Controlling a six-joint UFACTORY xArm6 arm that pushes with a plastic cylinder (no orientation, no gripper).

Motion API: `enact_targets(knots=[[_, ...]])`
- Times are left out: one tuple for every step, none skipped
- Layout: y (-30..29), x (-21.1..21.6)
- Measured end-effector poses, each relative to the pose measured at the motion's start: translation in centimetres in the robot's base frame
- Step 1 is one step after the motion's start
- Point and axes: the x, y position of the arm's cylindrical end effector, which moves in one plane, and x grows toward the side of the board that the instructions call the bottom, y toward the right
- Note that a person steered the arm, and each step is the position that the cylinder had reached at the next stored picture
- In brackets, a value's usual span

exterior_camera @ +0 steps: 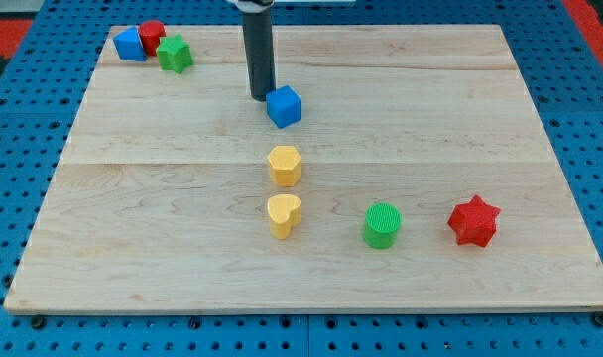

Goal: Push green star closer to blue cube

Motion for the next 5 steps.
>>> enact_targets(knots=[[0.2, 2.1], [-4.4, 2.3], [-13.1, 1.0], [-20.1, -2.9], [-25.3, -7.0]])
